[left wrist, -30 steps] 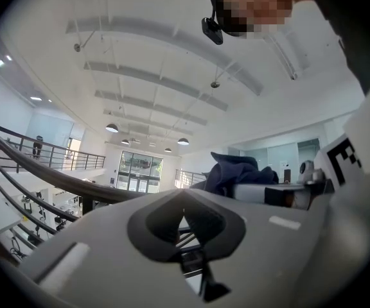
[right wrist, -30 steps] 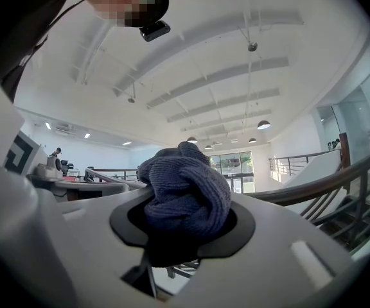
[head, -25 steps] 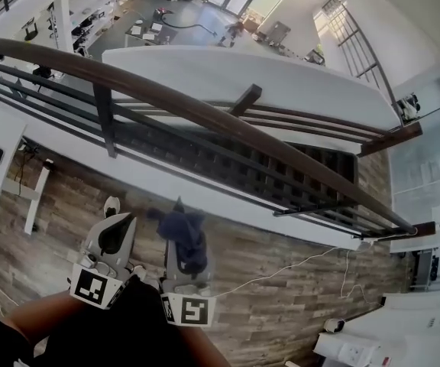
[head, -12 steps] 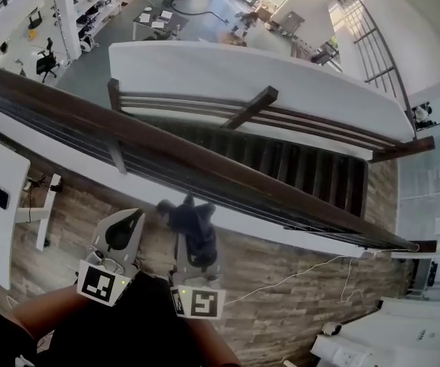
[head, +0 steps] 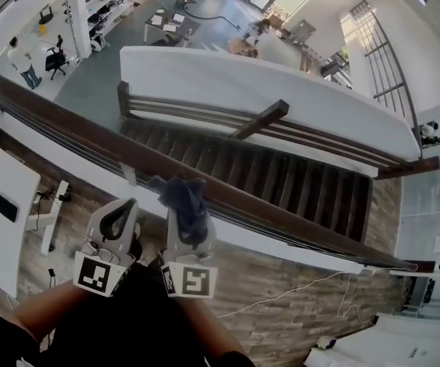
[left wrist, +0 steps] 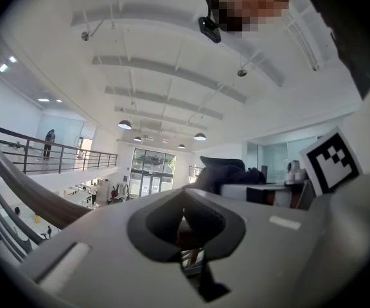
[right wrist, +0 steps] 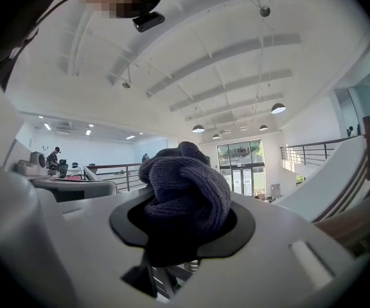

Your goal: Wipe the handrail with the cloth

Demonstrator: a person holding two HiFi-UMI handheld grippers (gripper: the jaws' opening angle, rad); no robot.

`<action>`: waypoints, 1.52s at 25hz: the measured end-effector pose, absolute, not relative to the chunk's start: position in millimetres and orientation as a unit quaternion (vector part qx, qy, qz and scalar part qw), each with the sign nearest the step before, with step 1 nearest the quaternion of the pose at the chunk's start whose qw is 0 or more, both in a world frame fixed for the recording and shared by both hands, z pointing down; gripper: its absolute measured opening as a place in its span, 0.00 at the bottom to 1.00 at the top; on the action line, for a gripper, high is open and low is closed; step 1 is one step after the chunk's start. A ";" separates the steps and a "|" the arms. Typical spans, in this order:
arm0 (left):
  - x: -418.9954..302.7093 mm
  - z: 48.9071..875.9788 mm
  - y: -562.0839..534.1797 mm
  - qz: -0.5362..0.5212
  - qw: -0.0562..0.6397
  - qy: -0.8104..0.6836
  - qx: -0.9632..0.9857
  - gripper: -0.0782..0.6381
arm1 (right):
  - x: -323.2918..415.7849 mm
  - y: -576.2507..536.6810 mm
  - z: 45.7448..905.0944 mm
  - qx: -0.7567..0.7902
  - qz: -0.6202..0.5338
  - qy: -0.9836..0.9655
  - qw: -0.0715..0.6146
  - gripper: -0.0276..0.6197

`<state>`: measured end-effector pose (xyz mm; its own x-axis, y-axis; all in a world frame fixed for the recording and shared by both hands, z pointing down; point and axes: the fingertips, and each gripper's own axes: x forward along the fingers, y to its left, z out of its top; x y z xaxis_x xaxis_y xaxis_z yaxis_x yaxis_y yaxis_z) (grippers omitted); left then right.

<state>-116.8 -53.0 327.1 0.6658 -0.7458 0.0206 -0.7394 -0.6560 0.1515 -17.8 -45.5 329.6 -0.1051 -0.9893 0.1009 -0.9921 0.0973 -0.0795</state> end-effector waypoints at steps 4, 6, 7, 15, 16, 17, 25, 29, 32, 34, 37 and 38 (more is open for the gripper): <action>-129.4 332.4 -60.7 -0.021 0.067 -0.431 0.900 0.11 | -41.8 -78.1 345.7 0.631 0.073 -0.772 0.031 0.27; -139.9 334.5 -65.6 -0.019 0.064 -0.446 0.893 0.11 | -54.6 -91.4 354.8 0.617 0.074 -0.782 0.041 0.27; -145.1 334.0 -67.7 -0.019 0.063 -0.451 0.890 0.11 | -60.6 -96.6 357.2 0.614 0.076 -0.785 0.042 0.27; -171.2 340.0 -72.3 -0.022 0.067 -0.463 0.884 0.11 | -82.5 -124.3 383.0 0.612 0.097 -0.782 0.068 0.27; -171.9 340.0 -72.8 -0.022 0.068 -0.463 0.884 0.11 | -81.2 -126.3 387.1 0.616 0.101 -0.778 0.073 0.27; -172.8 339.9 -73.9 -0.022 0.068 -0.463 0.884 0.11 | -79.9 -128.0 390.6 0.619 0.102 -0.774 0.080 0.27; -168.1 344.7 -73.1 -0.022 0.082 -0.453 0.887 0.11 | -67.9 -125.3 424.4 0.622 0.142 -0.761 0.113 0.27; -163.0 345.2 -72.5 -0.019 0.089 -0.443 0.892 0.11 | -58.2 -123.3 424.9 0.630 0.150 -0.754 0.107 0.28; -160.1 348.0 -72.0 -0.010 0.083 -0.437 0.895 0.11 | -54.4 -121.1 424.8 0.633 0.152 -0.752 0.107 0.28; -159.5 348.4 -72.4 -0.007 0.079 -0.437 0.896 0.11 | -49.8 -117.7 426.5 0.637 0.153 -0.748 0.105 0.28; -160.9 348.8 -74.3 -0.008 0.079 -0.435 0.897 0.11 | -44.0 -116.3 427.1 0.647 0.153 -0.739 0.107 0.28; -159.9 347.5 -74.3 -0.009 0.078 -0.432 0.898 0.11 | -42.4 -116.1 426.7 0.650 0.154 -0.736 0.107 0.28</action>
<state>-159.9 -74.3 347.5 0.6260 -0.7781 0.0519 -0.7753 -0.6139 0.1482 -42.4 -116.1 426.7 -0.1307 -0.9242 0.3587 -0.9905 0.1060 -0.0877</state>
